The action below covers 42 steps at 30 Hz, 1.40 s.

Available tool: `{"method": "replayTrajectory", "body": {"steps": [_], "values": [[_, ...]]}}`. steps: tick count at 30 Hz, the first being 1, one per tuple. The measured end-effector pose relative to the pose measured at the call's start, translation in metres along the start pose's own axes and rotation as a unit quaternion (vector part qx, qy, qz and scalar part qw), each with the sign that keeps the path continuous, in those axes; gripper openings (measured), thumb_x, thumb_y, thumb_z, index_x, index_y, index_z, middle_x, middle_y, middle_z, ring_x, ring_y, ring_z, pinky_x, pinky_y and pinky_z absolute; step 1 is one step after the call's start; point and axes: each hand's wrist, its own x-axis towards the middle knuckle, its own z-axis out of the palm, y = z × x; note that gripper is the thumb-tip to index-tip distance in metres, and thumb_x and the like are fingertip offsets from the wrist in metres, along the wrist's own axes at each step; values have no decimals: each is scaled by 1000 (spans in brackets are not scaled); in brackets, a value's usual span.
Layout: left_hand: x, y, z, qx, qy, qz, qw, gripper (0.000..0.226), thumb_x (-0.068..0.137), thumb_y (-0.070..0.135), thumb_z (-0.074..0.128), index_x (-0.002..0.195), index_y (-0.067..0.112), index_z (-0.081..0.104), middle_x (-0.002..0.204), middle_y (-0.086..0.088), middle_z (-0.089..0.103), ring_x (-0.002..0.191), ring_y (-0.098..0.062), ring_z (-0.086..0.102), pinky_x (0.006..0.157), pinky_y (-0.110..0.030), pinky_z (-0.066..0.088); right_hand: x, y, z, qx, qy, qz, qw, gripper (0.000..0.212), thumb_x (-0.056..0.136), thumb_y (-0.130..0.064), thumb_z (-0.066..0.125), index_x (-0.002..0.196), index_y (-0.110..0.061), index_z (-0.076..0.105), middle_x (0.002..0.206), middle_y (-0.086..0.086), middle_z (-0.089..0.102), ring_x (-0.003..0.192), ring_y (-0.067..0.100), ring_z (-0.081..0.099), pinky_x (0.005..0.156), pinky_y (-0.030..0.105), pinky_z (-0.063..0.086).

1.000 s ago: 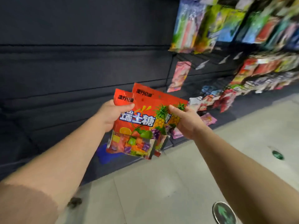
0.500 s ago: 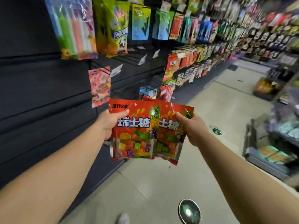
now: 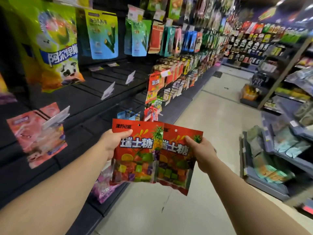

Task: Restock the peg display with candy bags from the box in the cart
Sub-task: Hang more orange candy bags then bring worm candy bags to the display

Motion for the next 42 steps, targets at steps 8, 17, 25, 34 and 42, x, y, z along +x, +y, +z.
{"method": "replayTrajectory", "body": {"steps": [8, 17, 25, 34, 42], "values": [[115, 5, 95, -1, 39, 13, 999, 27, 84, 20, 78, 109, 11, 70, 101, -20, 75, 92, -39, 72, 84, -56, 58, 154, 2, -56, 15, -12, 7, 1000, 10, 94, -29, 65, 100, -21, 62, 105, 7, 74, 95, 27, 71, 78, 40, 57], [207, 27, 190, -57, 101, 12, 993, 32, 84, 23, 76, 113, 10, 69, 102, -23, 74, 88, -40, 73, 74, -53, 60, 328, -39, -124, -22, -85, -1, 996, 22, 91, -29, 69, 107, -13, 66, 104, 9, 75, 94, 27, 73, 81, 43, 59], [276, 39, 205, -68, 147, 21, 987, 33, 85, 19, 76, 115, 8, 69, 101, -21, 75, 76, -32, 75, 60, -40, 60, 437, -44, -94, -15, -162, 12, 987, 13, 93, -26, 67, 101, -16, 66, 103, 11, 75, 94, 30, 73, 85, 50, 59], [389, 51, 193, -79, 148, -9, 986, 39, 81, 22, 77, 116, 8, 70, 105, -21, 75, 99, -41, 71, 90, -57, 55, 553, -62, -46, -49, -185, 8, 981, 17, 95, -30, 64, 97, -13, 66, 87, 4, 77, 79, 21, 75, 65, 32, 59], [446, 63, 177, -93, 178, -15, 979, 38, 77, 28, 78, 111, 11, 71, 101, -18, 76, 87, -35, 75, 73, -43, 59, 635, -65, 6, -78, -247, 19, 966, 24, 94, -36, 65, 103, -14, 66, 100, 9, 77, 93, 29, 74, 85, 48, 59]]}}
